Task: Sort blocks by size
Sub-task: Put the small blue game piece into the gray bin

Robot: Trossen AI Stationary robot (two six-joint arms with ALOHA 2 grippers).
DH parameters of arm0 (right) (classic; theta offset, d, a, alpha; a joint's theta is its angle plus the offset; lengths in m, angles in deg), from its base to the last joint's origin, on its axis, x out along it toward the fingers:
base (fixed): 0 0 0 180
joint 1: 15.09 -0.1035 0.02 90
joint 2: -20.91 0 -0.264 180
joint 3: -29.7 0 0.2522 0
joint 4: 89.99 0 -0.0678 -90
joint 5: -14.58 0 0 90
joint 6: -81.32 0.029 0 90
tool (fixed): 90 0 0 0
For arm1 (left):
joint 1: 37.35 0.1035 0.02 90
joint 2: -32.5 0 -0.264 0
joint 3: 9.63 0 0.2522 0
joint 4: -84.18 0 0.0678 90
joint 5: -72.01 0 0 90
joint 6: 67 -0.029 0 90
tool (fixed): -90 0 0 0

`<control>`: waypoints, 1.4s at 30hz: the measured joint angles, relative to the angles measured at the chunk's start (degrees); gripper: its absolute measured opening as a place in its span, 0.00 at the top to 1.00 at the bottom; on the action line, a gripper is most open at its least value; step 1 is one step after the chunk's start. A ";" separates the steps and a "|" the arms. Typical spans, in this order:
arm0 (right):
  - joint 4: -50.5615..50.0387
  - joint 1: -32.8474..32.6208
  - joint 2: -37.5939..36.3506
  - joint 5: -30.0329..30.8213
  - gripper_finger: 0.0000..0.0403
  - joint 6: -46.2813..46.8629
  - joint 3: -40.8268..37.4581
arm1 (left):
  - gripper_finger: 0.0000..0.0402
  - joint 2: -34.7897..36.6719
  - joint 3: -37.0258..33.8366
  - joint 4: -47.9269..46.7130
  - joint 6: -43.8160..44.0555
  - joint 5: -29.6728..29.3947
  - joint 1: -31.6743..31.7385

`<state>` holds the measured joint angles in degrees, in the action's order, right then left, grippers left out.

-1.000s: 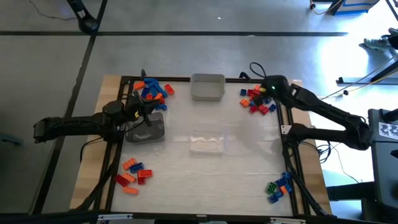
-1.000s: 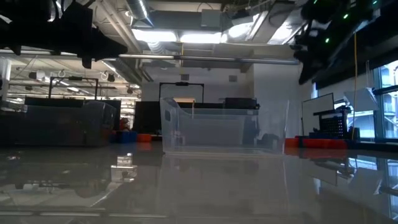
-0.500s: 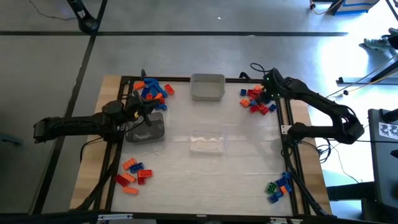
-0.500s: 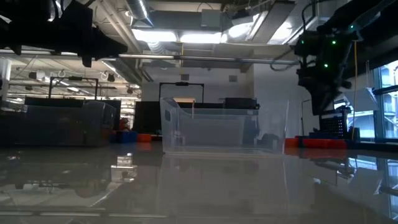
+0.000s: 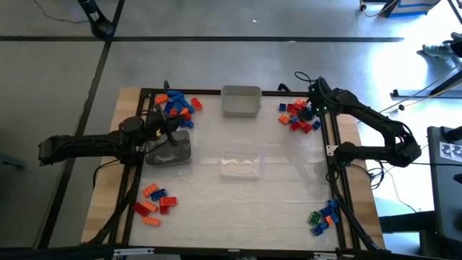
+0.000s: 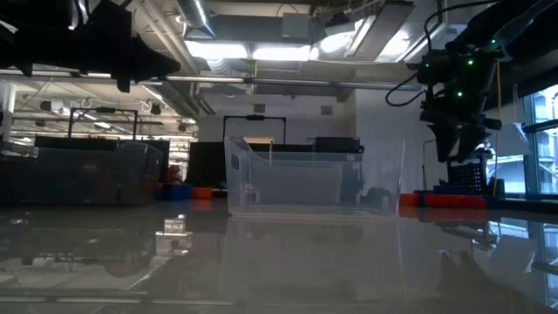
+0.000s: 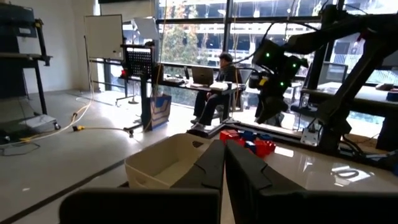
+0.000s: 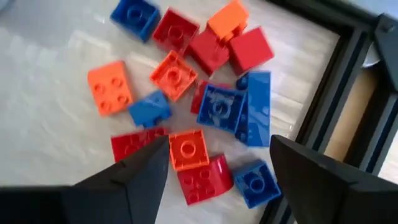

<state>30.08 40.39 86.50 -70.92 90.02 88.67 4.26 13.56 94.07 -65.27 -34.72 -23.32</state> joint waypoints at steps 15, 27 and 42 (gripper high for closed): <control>8.93 0.04 12.11 2.44 0.31 4.81 -0.02 | 0.99 -2.63 0.00 -0.01 -0.28 -0.02 0.01; 9.27 -0.70 17.57 5.95 0.44 4.99 0.17 | 0.99 -2.61 0.00 0.15 -0.28 -0.02 0.01; 6.87 -0.76 17.45 4.92 0.66 -2.28 2.07 | 0.99 -2.61 0.00 0.20 -0.09 -0.02 0.00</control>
<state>36.94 39.63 103.95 -66.01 87.74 90.74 1.65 13.56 94.27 -65.35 -34.74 -23.32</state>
